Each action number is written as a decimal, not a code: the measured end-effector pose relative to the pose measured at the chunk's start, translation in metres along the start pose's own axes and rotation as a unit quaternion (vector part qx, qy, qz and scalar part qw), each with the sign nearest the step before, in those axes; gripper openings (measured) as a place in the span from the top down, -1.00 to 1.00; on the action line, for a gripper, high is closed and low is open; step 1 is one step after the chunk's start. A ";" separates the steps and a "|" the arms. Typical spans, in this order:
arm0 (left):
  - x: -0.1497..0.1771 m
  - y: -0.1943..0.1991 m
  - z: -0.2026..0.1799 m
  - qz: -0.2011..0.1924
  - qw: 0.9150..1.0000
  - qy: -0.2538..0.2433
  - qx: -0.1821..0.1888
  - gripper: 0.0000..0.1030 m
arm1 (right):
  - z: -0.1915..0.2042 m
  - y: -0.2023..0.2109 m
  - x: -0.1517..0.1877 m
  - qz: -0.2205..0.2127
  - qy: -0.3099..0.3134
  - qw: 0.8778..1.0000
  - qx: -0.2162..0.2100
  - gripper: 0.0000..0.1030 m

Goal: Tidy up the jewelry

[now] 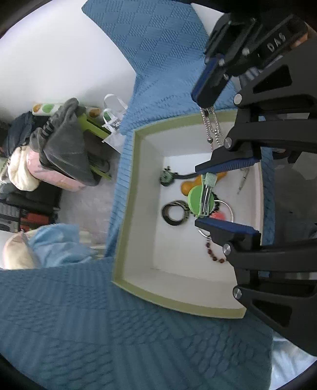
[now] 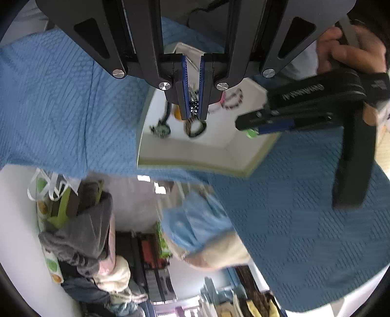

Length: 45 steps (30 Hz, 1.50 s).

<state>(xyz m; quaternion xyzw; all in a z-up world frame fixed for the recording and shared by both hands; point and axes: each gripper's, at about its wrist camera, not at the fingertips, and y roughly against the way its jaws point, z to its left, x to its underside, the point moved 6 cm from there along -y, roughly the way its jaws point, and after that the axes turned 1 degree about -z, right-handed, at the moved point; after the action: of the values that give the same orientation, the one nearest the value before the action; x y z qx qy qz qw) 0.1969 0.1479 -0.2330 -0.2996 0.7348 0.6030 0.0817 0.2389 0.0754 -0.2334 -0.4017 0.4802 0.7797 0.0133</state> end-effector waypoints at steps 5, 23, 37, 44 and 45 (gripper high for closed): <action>0.013 -0.015 0.006 0.018 1.000 0.006 0.001 0.27 | -0.006 -0.024 0.026 0.040 -0.010 0.999 0.012 0.89; -0.003 0.030 0.001 -0.017 1.000 -0.003 -0.005 -0.32 | -0.009 0.013 -0.003 0.002 -0.015 1.000 0.017 0.45; -0.030 0.203 -0.045 -0.194 0.978 -0.066 -0.027 -0.35 | 0.021 0.181 -0.058 -0.186 -0.003 0.982 0.036 0.31; -0.021 0.238 -0.054 -0.223 0.970 -0.077 -0.061 -0.35 | 0.040 0.216 -0.042 -0.204 0.009 0.978 0.031 0.28; -0.019 0.241 -0.055 -0.225 0.969 -0.078 -0.062 -0.35 | 0.040 0.220 -0.039 -0.208 0.011 0.977 0.036 0.28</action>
<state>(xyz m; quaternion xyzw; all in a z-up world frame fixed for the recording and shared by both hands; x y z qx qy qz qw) 0.0958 0.1256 -0.0081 -0.4134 0.6016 0.6348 0.2534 0.1515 0.0015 -0.0376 -0.5002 0.4140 0.7378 0.1844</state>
